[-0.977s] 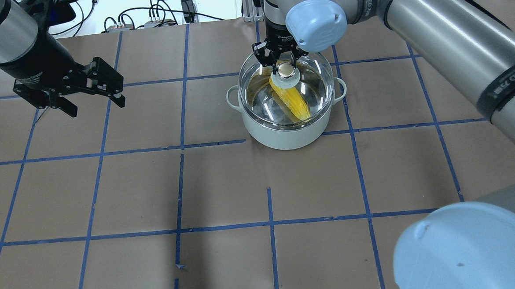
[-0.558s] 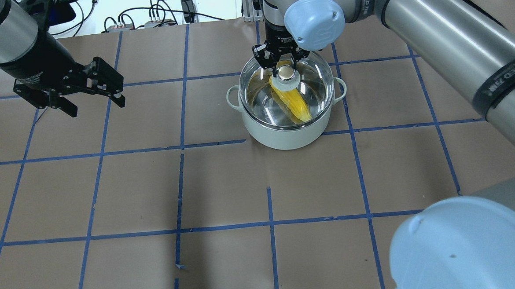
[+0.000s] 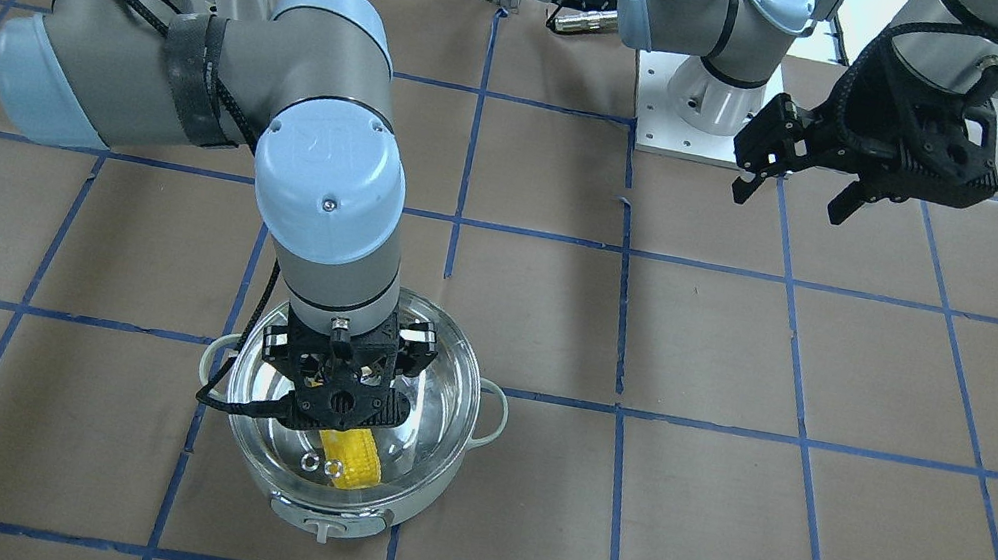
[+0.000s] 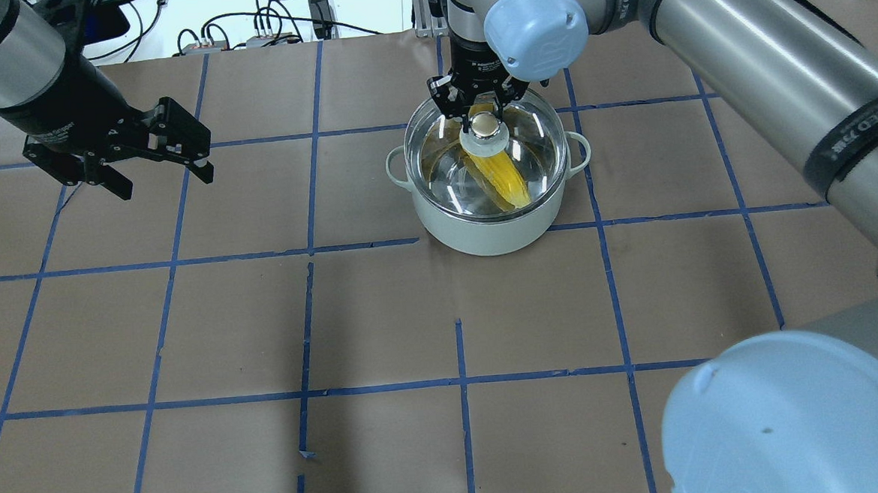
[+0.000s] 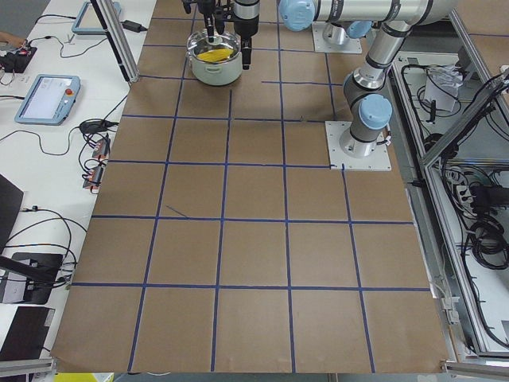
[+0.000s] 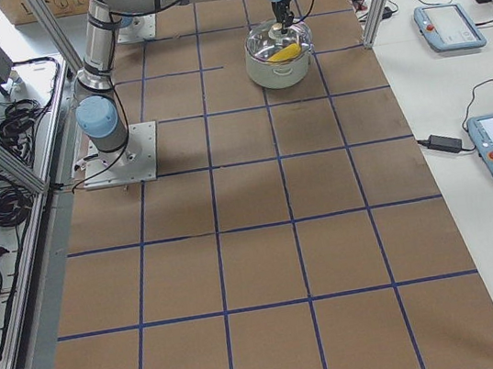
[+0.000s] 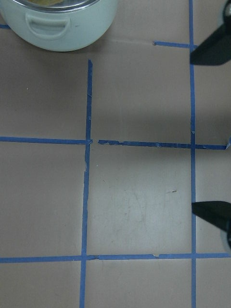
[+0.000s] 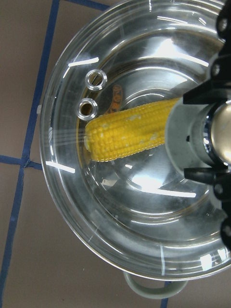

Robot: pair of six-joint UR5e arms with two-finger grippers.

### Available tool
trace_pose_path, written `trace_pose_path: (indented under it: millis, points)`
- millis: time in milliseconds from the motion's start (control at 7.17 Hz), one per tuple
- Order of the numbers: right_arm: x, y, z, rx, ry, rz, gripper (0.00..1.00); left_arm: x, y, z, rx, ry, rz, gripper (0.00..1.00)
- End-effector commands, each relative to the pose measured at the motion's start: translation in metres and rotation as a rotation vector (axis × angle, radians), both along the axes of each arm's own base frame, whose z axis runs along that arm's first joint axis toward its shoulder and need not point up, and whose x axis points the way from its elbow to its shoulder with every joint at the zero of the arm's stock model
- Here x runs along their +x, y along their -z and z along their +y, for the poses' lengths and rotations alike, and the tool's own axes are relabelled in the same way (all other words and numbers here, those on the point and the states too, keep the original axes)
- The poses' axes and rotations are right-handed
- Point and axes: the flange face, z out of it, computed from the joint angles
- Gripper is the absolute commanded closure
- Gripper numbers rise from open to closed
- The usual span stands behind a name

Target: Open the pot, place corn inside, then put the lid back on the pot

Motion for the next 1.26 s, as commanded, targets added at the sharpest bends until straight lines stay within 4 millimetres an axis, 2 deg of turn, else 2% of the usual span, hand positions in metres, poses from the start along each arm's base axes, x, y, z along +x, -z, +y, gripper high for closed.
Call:
trace_pose_path:
  millis: [0,419,558,698,837,1116]
  points:
    - [-0.002,0.002,-0.002,0.006,-0.01,0.001,0.08,0.0,0.0,0.0,0.001,0.0,0.0,0.0]
    - [-0.008,0.003,-0.003,0.013,-0.004,0.01,0.07,0.0,-0.001,0.0,-0.001,0.0,0.0,0.0]
    - [-0.021,-0.001,-0.006,0.017,0.015,0.015,0.05,0.0,-0.001,0.0,-0.001,0.0,0.0,0.0]
    - [-0.027,-0.013,-0.009,-0.014,0.026,0.014,0.01,0.0,0.0,-0.001,0.001,0.0,0.0,0.0]
    - [-0.029,-0.047,-0.008,-0.068,0.033,0.016,0.0,0.0,0.0,-0.001,0.001,0.0,0.0,0.0]
    - [-0.051,-0.093,0.008,-0.128,0.065,0.069,0.0,0.0,0.0,-0.001,0.001,0.0,0.0,0.0]
